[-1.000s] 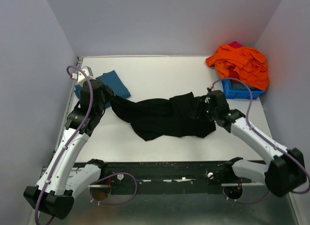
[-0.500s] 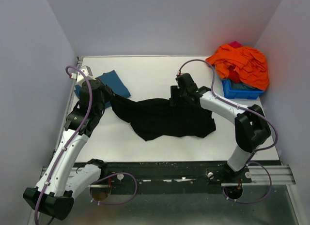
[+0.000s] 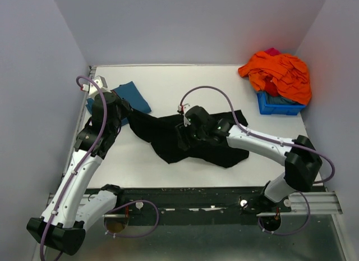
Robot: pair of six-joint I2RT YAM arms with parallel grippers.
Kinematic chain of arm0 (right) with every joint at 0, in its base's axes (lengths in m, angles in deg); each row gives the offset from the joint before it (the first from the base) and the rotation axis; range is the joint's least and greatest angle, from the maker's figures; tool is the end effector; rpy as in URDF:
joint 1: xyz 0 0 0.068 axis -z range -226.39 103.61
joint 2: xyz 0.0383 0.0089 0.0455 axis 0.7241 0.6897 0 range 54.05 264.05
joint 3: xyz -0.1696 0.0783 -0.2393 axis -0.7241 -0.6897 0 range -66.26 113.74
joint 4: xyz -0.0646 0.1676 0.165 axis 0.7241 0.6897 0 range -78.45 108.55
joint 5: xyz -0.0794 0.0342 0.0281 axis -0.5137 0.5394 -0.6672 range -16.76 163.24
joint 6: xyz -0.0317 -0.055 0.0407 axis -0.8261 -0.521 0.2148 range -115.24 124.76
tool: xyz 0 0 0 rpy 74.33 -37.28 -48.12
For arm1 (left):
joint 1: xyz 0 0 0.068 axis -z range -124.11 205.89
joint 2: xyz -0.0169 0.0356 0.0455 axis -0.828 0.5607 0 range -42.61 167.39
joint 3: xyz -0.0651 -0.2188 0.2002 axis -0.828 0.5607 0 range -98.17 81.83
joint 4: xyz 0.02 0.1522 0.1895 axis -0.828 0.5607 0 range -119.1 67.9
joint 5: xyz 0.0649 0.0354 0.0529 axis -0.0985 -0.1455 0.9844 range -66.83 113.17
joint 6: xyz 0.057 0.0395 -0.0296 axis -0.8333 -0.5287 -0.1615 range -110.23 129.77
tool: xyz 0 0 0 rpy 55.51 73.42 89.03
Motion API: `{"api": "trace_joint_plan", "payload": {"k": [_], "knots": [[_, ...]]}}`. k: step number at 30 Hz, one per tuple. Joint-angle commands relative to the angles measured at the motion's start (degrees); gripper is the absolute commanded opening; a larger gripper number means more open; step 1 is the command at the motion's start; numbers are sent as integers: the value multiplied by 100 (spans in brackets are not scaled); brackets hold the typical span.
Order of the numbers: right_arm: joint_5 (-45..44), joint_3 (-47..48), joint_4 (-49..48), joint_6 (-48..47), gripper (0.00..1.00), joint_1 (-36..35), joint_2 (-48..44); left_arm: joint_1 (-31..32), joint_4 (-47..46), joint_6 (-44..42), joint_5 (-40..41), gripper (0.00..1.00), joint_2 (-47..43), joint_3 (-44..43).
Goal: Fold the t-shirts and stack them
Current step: Flatten out the tshirt
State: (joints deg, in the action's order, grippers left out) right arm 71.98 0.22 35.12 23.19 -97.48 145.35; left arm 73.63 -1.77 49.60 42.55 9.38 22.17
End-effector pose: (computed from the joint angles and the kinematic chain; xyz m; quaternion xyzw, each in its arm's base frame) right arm 0.2200 0.2703 0.2657 -0.2591 0.8981 0.1941 0.2976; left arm 0.1780 -0.0347 0.3911 -0.2496 0.7723 -0.1528 0.5639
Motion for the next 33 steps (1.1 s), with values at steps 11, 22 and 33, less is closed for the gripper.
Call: {"api": "trace_joint_plan", "payload": {"k": [11,22,33], "knots": [[-848,461,507,-243,67,881,-264,-16,-44,-72,-259,0,-101,95],[-1500,1587,886,-420,57,952,1415,-16,-17,-125,-277,0,-127,95],[-1553,1834,1009,-429,15,952,1918,-16,-44,-143,-294,0,-66,104]]}}
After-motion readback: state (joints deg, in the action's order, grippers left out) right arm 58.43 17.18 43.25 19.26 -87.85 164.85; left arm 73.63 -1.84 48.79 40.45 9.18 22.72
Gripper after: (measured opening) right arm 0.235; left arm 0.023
